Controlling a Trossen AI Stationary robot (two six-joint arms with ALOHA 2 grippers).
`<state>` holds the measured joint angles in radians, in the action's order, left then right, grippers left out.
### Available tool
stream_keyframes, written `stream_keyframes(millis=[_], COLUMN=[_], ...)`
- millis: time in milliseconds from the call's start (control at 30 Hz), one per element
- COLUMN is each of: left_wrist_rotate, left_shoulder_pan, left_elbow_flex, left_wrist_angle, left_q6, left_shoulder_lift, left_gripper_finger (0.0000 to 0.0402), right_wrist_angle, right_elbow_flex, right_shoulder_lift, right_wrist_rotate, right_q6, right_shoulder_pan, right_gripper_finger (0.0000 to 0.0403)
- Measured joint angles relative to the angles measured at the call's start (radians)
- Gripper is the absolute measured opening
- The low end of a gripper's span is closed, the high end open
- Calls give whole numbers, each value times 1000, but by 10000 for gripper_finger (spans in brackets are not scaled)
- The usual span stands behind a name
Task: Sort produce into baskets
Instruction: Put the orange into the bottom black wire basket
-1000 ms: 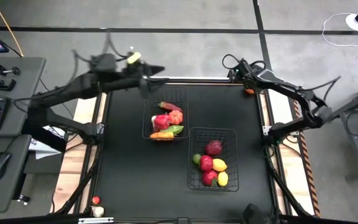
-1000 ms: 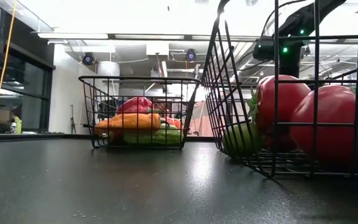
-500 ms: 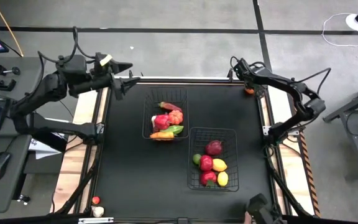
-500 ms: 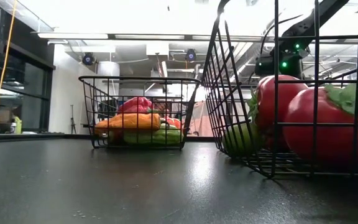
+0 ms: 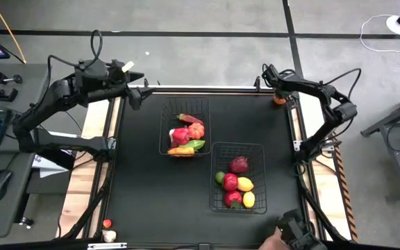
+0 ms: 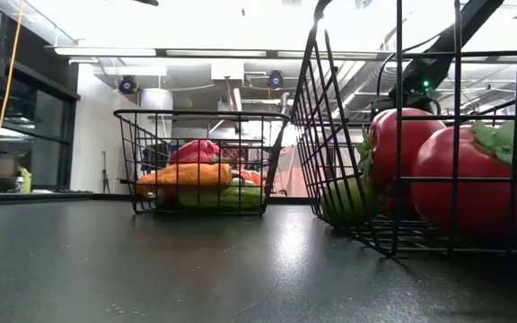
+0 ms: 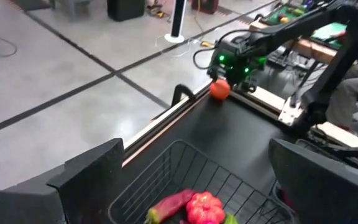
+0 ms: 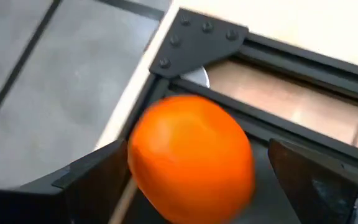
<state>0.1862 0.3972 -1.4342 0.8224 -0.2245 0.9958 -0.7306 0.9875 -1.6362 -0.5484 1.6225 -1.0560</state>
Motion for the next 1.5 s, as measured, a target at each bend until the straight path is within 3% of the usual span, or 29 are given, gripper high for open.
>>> stream_keyframes(millis=[233,900,1100,1500], left_wrist_rotate=[-10,-38,-99,-96], left_shoulder_pan=[24,34,34,34], left_elbow_flex=[0,0,0,0], left_wrist_angle=[43,148,162,161], left_q6=[0,-10,-37,-128], left_shoulder_lift=[0,3,3,3], left_gripper_finger=[390,390,390,390], right_wrist_angle=[-31,-152,-143,-115], right_elbow_flex=[40,78,80,80], right_shoulder_lift=[-51,-152,-141,-145], right_wrist_rotate=[-54,116,72,-46], right_q6=[79,-333,-270,-66], right_shoulder_pan=[0,64,47,46], right_gripper_finger=[380,380,373,369])
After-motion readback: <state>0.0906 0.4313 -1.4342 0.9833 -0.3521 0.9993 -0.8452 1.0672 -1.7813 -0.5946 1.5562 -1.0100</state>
